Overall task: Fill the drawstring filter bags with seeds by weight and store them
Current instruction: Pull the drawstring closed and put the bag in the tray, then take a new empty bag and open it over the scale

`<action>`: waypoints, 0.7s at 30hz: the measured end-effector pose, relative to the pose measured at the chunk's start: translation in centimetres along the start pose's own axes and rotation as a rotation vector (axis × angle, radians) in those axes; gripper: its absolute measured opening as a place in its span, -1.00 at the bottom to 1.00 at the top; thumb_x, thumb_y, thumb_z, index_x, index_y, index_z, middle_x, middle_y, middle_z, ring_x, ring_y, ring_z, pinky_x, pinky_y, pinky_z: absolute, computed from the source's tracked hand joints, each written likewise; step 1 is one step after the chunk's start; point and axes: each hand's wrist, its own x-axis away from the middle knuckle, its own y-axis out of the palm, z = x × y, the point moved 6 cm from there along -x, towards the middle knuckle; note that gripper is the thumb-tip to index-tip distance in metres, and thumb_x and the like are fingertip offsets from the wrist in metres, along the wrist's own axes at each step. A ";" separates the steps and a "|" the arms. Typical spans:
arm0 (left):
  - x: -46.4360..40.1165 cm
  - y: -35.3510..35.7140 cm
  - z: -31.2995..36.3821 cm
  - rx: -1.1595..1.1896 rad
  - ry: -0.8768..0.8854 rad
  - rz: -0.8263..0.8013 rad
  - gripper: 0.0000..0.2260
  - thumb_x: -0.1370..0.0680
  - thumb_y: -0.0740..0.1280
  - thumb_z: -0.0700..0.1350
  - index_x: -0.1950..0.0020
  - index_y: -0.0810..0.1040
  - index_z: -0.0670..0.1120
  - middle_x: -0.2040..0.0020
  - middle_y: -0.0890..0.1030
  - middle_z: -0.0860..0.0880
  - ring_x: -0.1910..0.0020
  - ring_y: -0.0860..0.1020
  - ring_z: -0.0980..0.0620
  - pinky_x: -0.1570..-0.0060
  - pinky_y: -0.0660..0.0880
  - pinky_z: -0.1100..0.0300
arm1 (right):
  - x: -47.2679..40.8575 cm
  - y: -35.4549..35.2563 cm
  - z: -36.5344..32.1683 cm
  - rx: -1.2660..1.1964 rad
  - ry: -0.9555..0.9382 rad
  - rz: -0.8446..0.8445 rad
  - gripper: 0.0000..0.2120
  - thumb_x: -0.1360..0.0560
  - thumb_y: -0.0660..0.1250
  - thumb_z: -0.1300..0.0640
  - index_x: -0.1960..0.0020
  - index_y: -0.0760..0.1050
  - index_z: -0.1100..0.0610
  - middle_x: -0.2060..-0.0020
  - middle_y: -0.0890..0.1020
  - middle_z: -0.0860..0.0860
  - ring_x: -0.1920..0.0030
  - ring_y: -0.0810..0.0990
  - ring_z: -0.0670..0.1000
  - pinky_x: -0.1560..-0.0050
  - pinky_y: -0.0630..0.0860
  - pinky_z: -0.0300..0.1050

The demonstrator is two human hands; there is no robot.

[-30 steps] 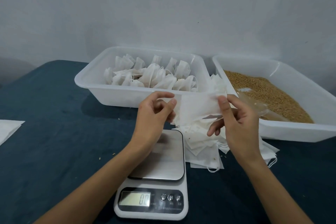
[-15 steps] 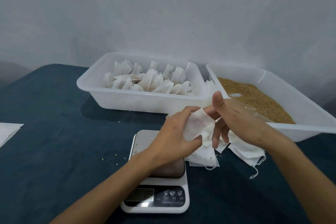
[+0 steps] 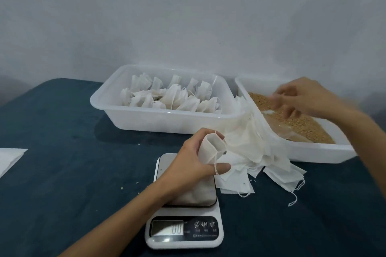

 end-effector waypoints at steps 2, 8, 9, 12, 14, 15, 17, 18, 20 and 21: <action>0.0 0.0 0.1 0.037 0.007 0.003 -0.57 -0.37 0.63 -0.04 -0.16 0.56 0.14 -0.03 0.68 0.03 -0.07 0.65 -0.03 -0.06 0.60 0.10 | -1.7 0.8 6.1 0.276 0.199 -0.074 -0.56 -0.44 0.53 -0.07 -0.24 0.59 0.08 -0.03 0.70 0.02 0.13 0.69 0.06 0.14 0.62 -0.07; 0.2 -0.2 0.5 0.123 0.005 0.023 -0.65 -0.42 0.61 -0.11 -0.13 0.60 0.06 0.03 0.68 0.04 0.01 0.66 0.08 0.00 0.57 0.26 | -3.4 4.4 15.5 0.501 0.373 -0.275 -0.48 -0.37 0.59 -0.11 -0.15 0.62 0.22 -0.02 0.69 0.13 0.15 0.62 0.01 0.10 0.54 -0.10; 0.2 -0.2 0.6 0.125 0.005 0.028 -0.66 -0.41 0.61 -0.11 -0.12 0.61 0.06 0.03 0.68 0.05 0.02 0.65 0.09 0.01 0.57 0.27 | -3.8 4.6 15.9 0.529 0.349 -0.264 -0.58 -0.38 0.58 -0.12 -0.04 0.65 0.18 0.05 0.70 0.10 0.15 0.61 0.01 0.12 0.52 -0.10; 0.3 -0.3 0.7 0.130 -0.010 0.049 -0.67 -0.38 0.59 -0.11 -0.09 0.62 0.08 0.04 0.68 0.01 0.04 0.65 0.06 0.03 0.58 0.24 | -4.8 4.5 16.9 0.572 0.310 -0.222 -0.71 -0.46 0.50 -0.11 0.09 0.59 0.11 0.18 0.65 0.01 0.18 0.58 0.00 0.16 0.48 -0.10; 0.2 -0.3 0.7 0.146 -0.018 0.061 -0.67 -0.37 0.58 -0.12 -0.10 0.63 0.05 0.06 0.68 -0.05 0.06 0.65 0.03 0.04 0.58 0.22 | -5.1 3.6 17.8 0.563 0.330 -0.131 -0.75 -0.53 0.41 -0.09 0.12 0.50 0.08 0.22 0.59 -0.02 0.21 0.55 0.00 0.19 0.48 -0.08; 0.2 -0.3 0.7 0.155 -0.018 0.066 -0.67 -0.37 0.58 -0.13 -0.10 0.63 0.03 0.06 0.68 -0.08 0.06 0.65 0.02 0.04 0.59 0.21 | -5.1 3.1 18.3 0.557 0.345 -0.079 -0.76 -0.56 0.36 -0.07 0.13 0.46 0.08 0.23 0.56 -0.03 0.21 0.54 0.00 0.18 0.47 -0.06; 0.2 -0.3 0.8 0.167 -0.018 0.069 -0.68 -0.37 0.57 -0.14 -0.09 0.62 0.01 0.07 0.69 -0.10 0.08 0.65 0.00 0.03 0.59 0.18 | -4.8 2.3 19.4 0.573 0.385 -0.011 -0.79 -0.60 0.28 -0.06 0.05 0.41 0.07 0.19 0.53 -0.02 0.15 0.54 0.04 0.06 0.51 -0.01; 0.2 -0.2 0.8 0.171 -0.020 0.069 -0.68 -0.37 0.57 -0.14 -0.09 0.62 0.00 0.07 0.69 -0.11 0.08 0.66 0.00 0.02 0.59 0.16 | -4.6 2.1 19.8 0.599 0.413 -0.005 -0.80 -0.61 0.24 -0.06 0.03 0.41 0.07 0.18 0.53 -0.01 0.12 0.55 0.06 -0.01 0.54 0.02; 0.3 -0.2 0.7 0.182 -0.032 0.069 -0.67 -0.36 0.57 -0.15 -0.10 0.62 -0.02 0.08 0.69 -0.13 0.09 0.66 -0.01 0.02 0.60 0.15 | -4.2 1.9 20.4 0.663 0.451 -0.026 -0.81 -0.62 0.21 -0.04 0.02 0.43 0.08 0.19 0.53 -0.01 0.11 0.56 0.05 -0.05 0.56 0.03; 0.3 -0.1 0.6 0.184 -0.037 0.070 -0.65 -0.36 0.57 -0.16 -0.11 0.62 -0.04 0.09 0.69 -0.14 0.10 0.65 -0.01 0.03 0.60 0.15 | -4.1 1.9 20.6 0.689 0.454 -0.037 -0.83 -0.62 0.22 -0.01 0.01 0.45 0.08 0.20 0.52 -0.02 0.12 0.56 0.03 -0.04 0.57 0.00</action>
